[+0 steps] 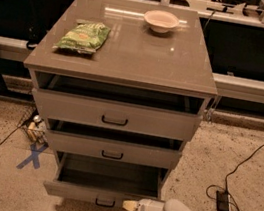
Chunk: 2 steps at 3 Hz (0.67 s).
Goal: Close bottom drawer
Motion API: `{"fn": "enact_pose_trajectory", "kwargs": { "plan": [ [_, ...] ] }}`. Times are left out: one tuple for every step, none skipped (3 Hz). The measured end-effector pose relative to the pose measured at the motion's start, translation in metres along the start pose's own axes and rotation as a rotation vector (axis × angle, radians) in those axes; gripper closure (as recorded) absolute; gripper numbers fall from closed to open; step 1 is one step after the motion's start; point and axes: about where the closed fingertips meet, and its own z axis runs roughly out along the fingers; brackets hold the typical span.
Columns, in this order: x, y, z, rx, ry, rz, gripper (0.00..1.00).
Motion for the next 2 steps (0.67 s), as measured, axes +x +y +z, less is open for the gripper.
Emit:
{"fn": "enact_pose_trajectory", "kwargs": {
  "plan": [
    [-0.0256, -0.0090, 0.0171, -0.008, -0.016, -0.020, 1.00],
    [-0.0239, -0.0086, 0.0165, -0.008, -0.016, -0.020, 1.00]
  ]
}}
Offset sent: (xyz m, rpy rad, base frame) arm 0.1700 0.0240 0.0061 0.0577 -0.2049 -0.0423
